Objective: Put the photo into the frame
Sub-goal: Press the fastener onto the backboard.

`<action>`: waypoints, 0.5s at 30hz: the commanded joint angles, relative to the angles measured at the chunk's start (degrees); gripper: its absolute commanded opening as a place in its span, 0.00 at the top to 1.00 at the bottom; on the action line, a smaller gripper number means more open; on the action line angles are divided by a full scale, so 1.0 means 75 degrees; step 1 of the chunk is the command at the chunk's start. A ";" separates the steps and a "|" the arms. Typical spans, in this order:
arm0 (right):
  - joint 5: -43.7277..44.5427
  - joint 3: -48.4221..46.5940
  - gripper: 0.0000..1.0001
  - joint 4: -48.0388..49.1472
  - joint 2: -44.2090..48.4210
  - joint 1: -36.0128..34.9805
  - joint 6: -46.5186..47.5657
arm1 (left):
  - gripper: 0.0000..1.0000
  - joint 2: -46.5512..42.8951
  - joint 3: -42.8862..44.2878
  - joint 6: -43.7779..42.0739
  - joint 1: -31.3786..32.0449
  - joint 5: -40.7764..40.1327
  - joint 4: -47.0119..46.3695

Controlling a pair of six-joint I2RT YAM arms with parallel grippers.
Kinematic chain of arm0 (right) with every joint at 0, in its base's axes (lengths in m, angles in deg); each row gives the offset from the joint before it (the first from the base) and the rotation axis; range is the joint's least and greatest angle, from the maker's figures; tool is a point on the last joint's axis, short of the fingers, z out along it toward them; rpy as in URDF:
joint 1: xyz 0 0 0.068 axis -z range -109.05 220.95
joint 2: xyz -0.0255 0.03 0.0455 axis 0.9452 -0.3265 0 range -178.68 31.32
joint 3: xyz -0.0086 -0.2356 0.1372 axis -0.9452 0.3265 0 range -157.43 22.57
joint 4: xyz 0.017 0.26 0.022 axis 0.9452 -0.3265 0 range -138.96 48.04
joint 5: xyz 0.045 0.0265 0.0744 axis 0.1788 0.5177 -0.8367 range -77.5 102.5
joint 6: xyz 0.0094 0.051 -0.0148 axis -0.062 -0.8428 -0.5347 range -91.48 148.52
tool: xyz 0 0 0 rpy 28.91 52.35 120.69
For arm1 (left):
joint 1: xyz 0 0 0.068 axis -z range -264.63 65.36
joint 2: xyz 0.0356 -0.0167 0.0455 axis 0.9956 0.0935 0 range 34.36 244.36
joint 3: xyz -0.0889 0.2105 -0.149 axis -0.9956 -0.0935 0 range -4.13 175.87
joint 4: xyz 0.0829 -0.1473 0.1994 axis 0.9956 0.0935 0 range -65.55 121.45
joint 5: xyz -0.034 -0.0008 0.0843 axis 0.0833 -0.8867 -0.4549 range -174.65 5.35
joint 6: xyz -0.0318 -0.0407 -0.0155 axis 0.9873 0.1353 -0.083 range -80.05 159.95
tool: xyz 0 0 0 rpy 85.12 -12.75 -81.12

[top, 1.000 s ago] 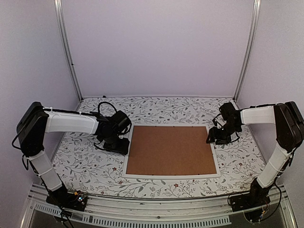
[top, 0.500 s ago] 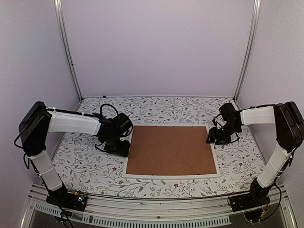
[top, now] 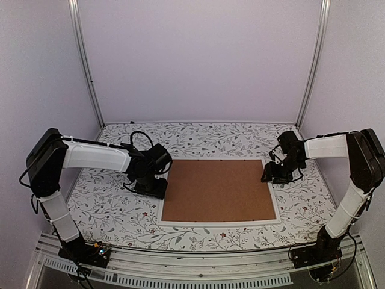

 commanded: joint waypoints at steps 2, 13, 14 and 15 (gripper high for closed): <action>-0.0187 0.0212 0.39 0.0265 0.0056 0.0036 -0.0063 | 0.43 0.0612 0.0171 0.0191 0.0490 0.0079 0.0057; -0.0403 0.0386 0.47 0.0464 -0.0096 0.0020 -0.0220 | 0.43 0.1425 0.0666 0.0427 0.1157 -0.0256 0.0379; -0.0411 0.0396 0.48 0.0471 -0.0085 0.0017 -0.0231 | 0.43 0.1486 0.0715 0.0446 0.1201 -0.0249 0.0376; -0.0442 0.0415 0.48 0.0482 -0.0083 0.0020 -0.0251 | 0.43 0.1547 0.0775 0.0450 0.1242 -0.0240 0.0386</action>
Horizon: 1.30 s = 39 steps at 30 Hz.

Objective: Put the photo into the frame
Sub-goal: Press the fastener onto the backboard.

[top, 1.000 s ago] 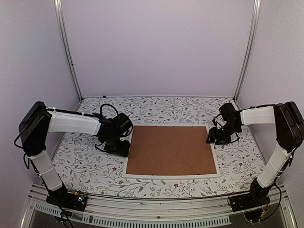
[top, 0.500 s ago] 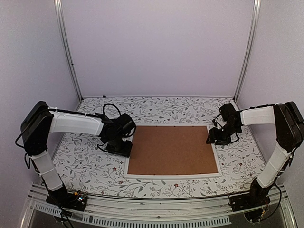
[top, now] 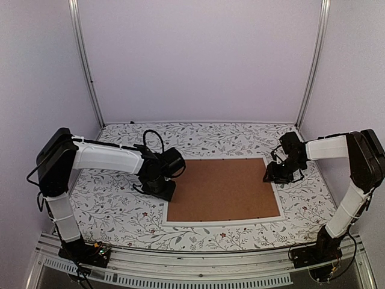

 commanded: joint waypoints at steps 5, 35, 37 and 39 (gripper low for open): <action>-0.0447 0.0284 0.50 0.0170 -0.0069 -0.0115 -0.0211 | 0.43 0.1185 0.0212 0.0092 0.0665 0.0640 -0.0131; 0.0356 -0.0880 0.38 -0.0999 0.0937 0.0009 0.0001 | 0.49 0.0183 -0.0474 -0.0727 -0.1552 0.2051 -0.2336; 0.0435 -0.0880 0.38 -0.1028 0.0955 0.0029 0.0005 | 0.53 0.0299 -0.0396 -0.0761 -0.1577 0.2109 -0.2373; 0.0523 -0.0899 0.38 -0.1078 0.0952 0.0086 0.0024 | 0.58 0.0356 -0.0377 -0.0781 -0.1603 0.2163 -0.2412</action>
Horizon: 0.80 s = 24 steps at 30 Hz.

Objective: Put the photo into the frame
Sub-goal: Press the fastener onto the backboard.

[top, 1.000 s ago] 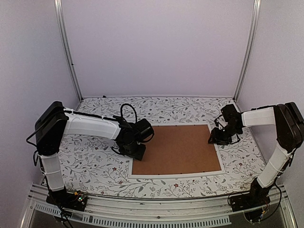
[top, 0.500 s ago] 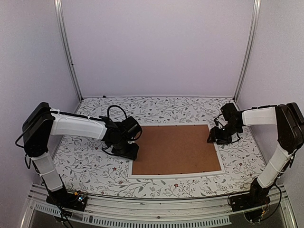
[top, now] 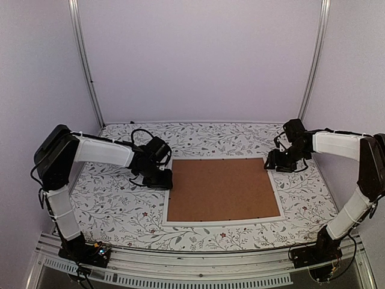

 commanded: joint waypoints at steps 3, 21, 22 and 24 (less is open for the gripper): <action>0.0775 -0.0258 0.38 -0.0444 0.0105 0.0180 0.0194 | 0.67 0.0320 0.0106 -0.0169 -0.0134 0.0261 -0.0233; 0.2792 -0.1652 0.46 -0.1068 -0.1387 0.0204 0.0520 | 0.85 -0.0008 -0.0293 0.0072 -0.0123 0.0187 -0.0362; 0.2743 -0.1691 0.47 -0.1045 -0.1488 0.0208 0.0533 | 0.85 -0.0006 -0.0291 0.0067 -0.0120 0.0197 -0.0362; 0.2640 -0.1741 0.47 -0.0983 -0.1626 0.0204 0.0555 | 0.85 0.0015 -0.0273 0.0063 -0.0123 0.0210 -0.0362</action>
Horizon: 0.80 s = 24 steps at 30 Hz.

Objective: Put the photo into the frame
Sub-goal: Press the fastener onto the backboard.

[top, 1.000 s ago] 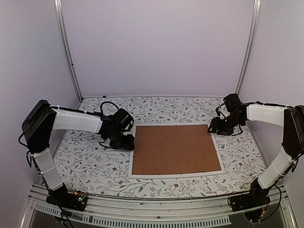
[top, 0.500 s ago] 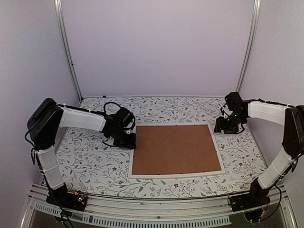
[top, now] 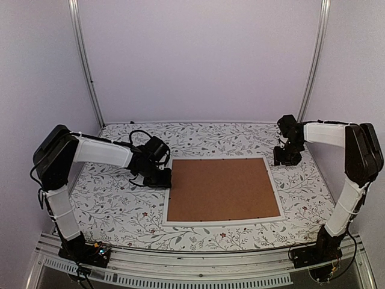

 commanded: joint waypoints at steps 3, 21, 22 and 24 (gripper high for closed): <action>-0.0196 -0.0275 0.47 0.0177 -0.0502 0.0030 0.0191 | 0.85 0.0050 -0.0114 -0.0203 -0.0038 -0.0011 0.0044; -0.0233 -0.0262 0.49 0.0339 -0.1055 -0.0297 0.0148 | 0.83 0.0210 -0.0103 -0.0278 -0.0035 0.0082 0.0040; -0.0203 -0.0276 0.49 0.0320 -0.1076 -0.0318 0.0138 | 0.83 0.0217 -0.0109 -0.0275 -0.0038 0.0083 0.0031; -0.0154 -0.0267 0.49 0.0315 -0.1103 -0.0369 0.0125 | 0.83 0.0240 -0.0121 -0.0273 -0.0038 0.0094 0.0031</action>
